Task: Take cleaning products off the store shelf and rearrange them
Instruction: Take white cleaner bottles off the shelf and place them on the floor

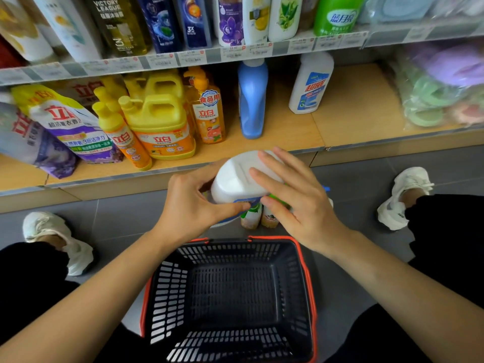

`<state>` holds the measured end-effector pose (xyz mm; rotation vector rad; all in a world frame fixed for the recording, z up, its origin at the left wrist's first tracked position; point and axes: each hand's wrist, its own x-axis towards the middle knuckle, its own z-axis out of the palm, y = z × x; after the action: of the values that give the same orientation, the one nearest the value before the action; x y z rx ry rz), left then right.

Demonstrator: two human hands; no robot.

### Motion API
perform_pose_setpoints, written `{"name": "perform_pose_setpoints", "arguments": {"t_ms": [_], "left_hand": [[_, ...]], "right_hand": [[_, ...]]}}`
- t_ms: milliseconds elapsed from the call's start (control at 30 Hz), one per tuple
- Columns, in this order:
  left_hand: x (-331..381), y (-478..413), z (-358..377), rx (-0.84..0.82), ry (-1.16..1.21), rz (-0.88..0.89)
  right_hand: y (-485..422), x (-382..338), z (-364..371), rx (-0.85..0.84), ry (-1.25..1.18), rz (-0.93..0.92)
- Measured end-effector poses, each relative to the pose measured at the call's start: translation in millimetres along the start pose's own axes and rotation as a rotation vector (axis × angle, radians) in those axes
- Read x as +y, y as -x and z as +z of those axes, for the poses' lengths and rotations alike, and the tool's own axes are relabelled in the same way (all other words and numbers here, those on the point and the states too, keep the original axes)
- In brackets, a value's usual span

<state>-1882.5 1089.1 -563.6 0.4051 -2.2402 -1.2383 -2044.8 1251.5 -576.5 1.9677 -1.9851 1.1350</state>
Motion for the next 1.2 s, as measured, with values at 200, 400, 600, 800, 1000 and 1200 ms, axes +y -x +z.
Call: {"name": "perform_pose_setpoints", "arguments": {"t_ms": [200,400,600,800,1000,1200], "left_hand": [[5,3,1,-0.079,-0.069,0.004],[4,4,1,-0.122,-0.077,0.000],[4,4,-1,-0.110,0.038,-0.036],[-1,2,-3,-0.064,0.190,-0.128],[-2,1,-8,0.036,0.319,-0.171],[-3,-3,-12,0.285,0.492,-0.290]], "right_hand": [[-4,-14,-6,-0.174,0.080,-0.097],[-4,-10,-15,-0.233,-0.044,-0.065],[1,2,-13,0.061,-0.096,-0.035],[5,10,-15,0.288,-0.121,0.059],[12,12,-7,0.275,-0.209,0.372],[41,16,28,-0.412,-0.551,0.826]]}}
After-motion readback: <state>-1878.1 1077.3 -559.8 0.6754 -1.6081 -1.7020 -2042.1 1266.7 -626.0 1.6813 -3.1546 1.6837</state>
